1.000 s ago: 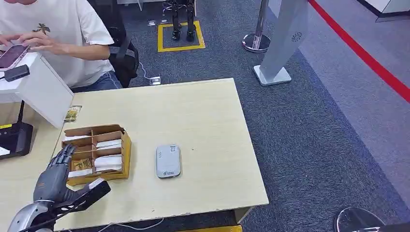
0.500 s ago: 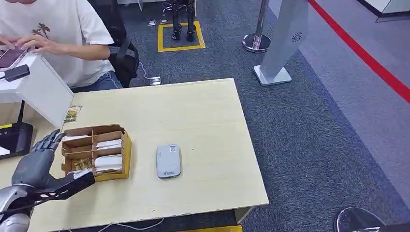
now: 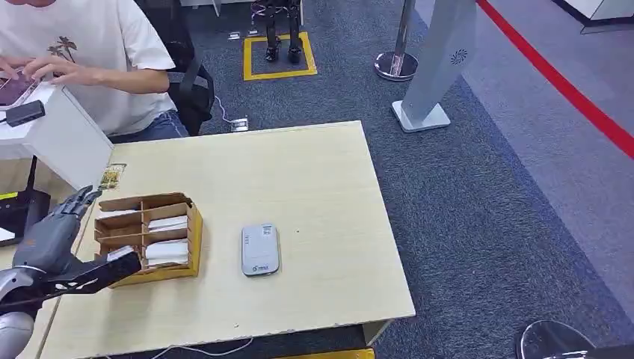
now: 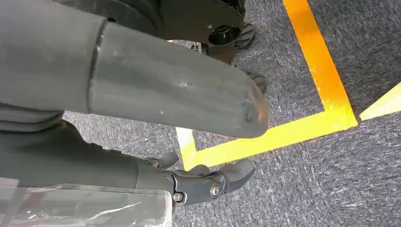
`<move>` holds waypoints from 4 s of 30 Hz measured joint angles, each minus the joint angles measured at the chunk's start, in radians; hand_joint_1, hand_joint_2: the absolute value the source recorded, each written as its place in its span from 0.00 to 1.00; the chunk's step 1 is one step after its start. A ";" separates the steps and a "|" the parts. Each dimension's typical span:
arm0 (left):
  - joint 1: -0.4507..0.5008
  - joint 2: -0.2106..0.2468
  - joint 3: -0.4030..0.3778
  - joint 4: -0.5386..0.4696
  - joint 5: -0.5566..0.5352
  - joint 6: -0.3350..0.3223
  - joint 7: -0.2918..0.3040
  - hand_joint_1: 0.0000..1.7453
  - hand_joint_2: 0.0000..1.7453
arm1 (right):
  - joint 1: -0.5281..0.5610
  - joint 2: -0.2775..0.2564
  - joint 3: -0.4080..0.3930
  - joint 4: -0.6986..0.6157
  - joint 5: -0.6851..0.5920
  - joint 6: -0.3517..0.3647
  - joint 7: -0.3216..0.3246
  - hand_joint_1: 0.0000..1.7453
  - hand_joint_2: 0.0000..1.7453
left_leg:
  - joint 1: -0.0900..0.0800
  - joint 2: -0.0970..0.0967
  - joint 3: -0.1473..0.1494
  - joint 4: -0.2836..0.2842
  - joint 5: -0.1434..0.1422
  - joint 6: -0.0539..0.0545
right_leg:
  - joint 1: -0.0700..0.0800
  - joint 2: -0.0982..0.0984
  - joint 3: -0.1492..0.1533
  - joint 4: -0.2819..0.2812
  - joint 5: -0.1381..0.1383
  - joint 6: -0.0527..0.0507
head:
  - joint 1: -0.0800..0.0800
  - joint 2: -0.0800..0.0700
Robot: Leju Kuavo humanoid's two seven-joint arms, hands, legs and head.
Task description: Pass the card to the sensor for recognition and then transmit it.
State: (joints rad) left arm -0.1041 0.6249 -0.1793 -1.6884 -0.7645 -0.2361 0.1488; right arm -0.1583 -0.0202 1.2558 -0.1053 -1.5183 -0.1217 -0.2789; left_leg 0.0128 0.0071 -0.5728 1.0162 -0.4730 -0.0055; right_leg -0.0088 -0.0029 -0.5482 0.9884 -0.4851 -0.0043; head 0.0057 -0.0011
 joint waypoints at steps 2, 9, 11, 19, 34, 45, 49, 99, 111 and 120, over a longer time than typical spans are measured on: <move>0.015 0.017 0.000 -0.008 0.002 0.005 0.005 0.00 1.00 | 0.002 0.000 0.000 0.000 0.000 0.001 0.000 0.00 0.00 | 0.000 0.000 0.000 0.000 0.000 0.000 | 0.000 0.000 0.000 0.000 0.000 0.000 | 0.000 0.000; 0.033 0.038 0.000 -0.018 0.005 0.006 0.006 0.00 1.00 | 0.003 0.000 0.000 0.000 0.000 0.004 0.000 0.00 0.00 | 0.000 -0.001 0.000 0.000 0.000 0.000 | 0.000 0.000 0.000 0.000 0.000 0.000 | 0.000 0.000; 0.046 0.053 0.001 -0.030 0.045 -0.009 0.014 0.00 1.00 | 0.003 0.000 0.000 0.000 0.000 0.003 -0.003 0.00 0.00 | 0.000 0.000 0.000 0.000 0.000 0.000 | 0.000 0.000 0.001 0.000 0.000 0.000 | 0.001 0.000; 0.304 0.368 0.329 -0.181 0.661 -0.276 0.102 0.00 1.00 | 0.014 -0.015 0.000 0.000 0.000 0.003 0.000 0.00 0.00 | 0.004 0.004 -0.001 -0.001 -0.002 -0.003 | 0.004 0.003 -0.002 0.001 -0.001 -0.003 | 0.000 0.000; 0.284 0.520 0.434 -0.161 0.651 -0.261 0.090 0.00 1.00 | -0.009 -0.018 0.008 0.000 0.000 0.000 0.012 0.00 0.00 | 0.005 -0.001 -0.001 -0.001 0.002 -0.006 | 0.005 -0.001 -0.001 0.001 0.000 -0.005 | 0.001 0.000; 0.070 0.374 0.199 -0.023 0.286 -0.134 0.002 0.00 1.00 | -0.022 -0.018 0.031 -0.004 0.000 0.000 0.018 0.00 0.00 | 0.005 -0.003 -0.001 0.000 0.002 -0.005 | 0.004 -0.004 0.000 0.000 0.001 -0.005 | 0.000 0.000; -0.025 0.309 0.103 0.039 0.253 -0.135 -0.017 0.00 1.00 | -0.032 -0.018 0.044 -0.006 0.000 0.000 0.020 0.00 0.00 | 0.005 -0.003 -0.001 0.000 0.003 -0.005 | 0.005 -0.004 0.000 0.000 0.002 -0.006 | 0.001 0.000; 0.541 0.100 0.247 -0.285 0.186 0.059 0.005 0.00 1.00 | 0.019 -0.020 -0.001 -0.005 0.000 0.005 -0.015 0.00 0.00 | 0.005 0.000 -0.002 -0.001 0.000 -0.006 | 0.005 0.000 -0.001 -0.001 0.000 -0.005 | 0.000 0.000; 0.395 0.025 0.205 -0.168 0.134 0.034 -0.026 0.00 1.00 | 0.005 -0.020 0.000 -0.006 0.000 0.001 0.006 0.00 0.00 | 0.005 -0.001 -0.001 -0.001 0.000 -0.006 | 0.005 -0.002 -0.001 -0.001 0.001 -0.006 | 0.000 0.000; 0.228 0.005 0.132 -0.037 0.102 -0.011 -0.035 0.00 1.00 | -0.008 -0.020 0.012 -0.007 0.001 0.002 0.022 0.00 0.00 | 0.005 -0.002 -0.001 0.000 0.001 -0.006 | 0.005 -0.002 -0.001 0.000 0.001 -0.006 | 0.000 0.000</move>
State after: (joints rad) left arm 0.1241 0.6294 -0.0472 -1.7259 -0.6622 -0.2475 0.1137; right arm -0.1662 -0.0401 1.2680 -0.1122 -1.5175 -0.1202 -0.2571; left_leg 0.0182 0.0055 -0.5742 1.0159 -0.4724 -0.0120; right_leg -0.0040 -0.0049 -0.5490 0.9880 -0.4841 -0.0102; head 0.0057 -0.0011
